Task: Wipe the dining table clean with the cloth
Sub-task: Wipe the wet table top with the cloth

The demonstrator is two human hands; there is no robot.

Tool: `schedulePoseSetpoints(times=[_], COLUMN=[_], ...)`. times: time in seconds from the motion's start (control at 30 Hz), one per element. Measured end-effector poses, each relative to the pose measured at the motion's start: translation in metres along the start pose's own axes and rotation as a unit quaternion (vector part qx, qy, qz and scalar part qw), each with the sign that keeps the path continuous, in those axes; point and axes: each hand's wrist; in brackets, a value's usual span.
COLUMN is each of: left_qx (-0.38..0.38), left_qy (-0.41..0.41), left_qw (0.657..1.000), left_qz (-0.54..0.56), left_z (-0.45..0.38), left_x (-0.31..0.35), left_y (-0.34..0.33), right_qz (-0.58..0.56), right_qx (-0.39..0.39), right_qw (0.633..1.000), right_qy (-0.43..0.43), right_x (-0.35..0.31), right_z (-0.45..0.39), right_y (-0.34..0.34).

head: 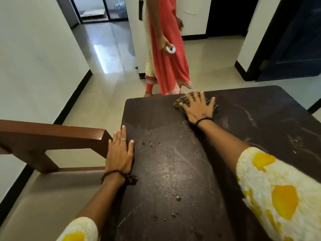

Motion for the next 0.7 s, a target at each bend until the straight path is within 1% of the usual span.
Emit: schedulePoseSetpoints(times=[0.07, 0.13, 0.2, 0.27, 0.37, 0.43, 0.53, 0.6, 0.7], left_qx=[0.018, 0.039, 0.044, 0.034, -0.001, -0.029, -0.05, -0.041, -0.031], left_qy=[-0.01, -0.035, -0.054, -0.077, -0.116, -0.111, -0.089, -0.077, -0.072], left_qw=[0.999, 0.993, 0.993, 0.995, 0.993, 0.993, 0.995, 0.996, 0.997], left_qz=[-0.05, -0.101, -0.091, -0.045, 0.002, 0.027, -0.002, -0.01, -0.005], left_z=[0.003, 0.007, 0.011, 0.013, 0.02, 0.027, 0.032, 0.032, 0.034], left_x=[0.002, 0.014, 0.044, 0.086, 0.154, 0.195, 0.228, 0.232, 0.23], left_y=[0.003, 0.004, -0.003, -0.022, -0.062, -0.091, -0.118, -0.124, -0.122], right_qz=[-0.008, -0.015, -0.011, -0.014, -0.011, -0.01, -0.01, -0.018, -0.024], right_qx=[-0.001, -0.004, -0.011, -0.01, 0.001, 0.002, 0.006, 0.008, 0.006], right_qw=[0.999, 0.995, 0.991, 0.99, 0.996, 0.999, 0.999, 0.996, 0.991], right_qy=[0.051, 0.098, 0.136, 0.142, 0.091, 0.044, -0.035, -0.087, -0.132], right_x=[-0.021, -0.028, -0.018, 0.013, 0.085, 0.144, 0.221, 0.247, 0.237], right_z=[0.013, 0.025, 0.029, 0.023, 0.005, -0.005, -0.01, -0.011, -0.015], right_y=[-0.004, -0.006, -0.004, 0.0, 0.009, 0.018, 0.029, 0.034, 0.033])
Point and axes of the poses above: each hand's wrist, its own z-axis away from the middle knuckle, its own y-axis out of the back of the hand, x = y × z, and after that the axes turned 1 degree about z, right-handed
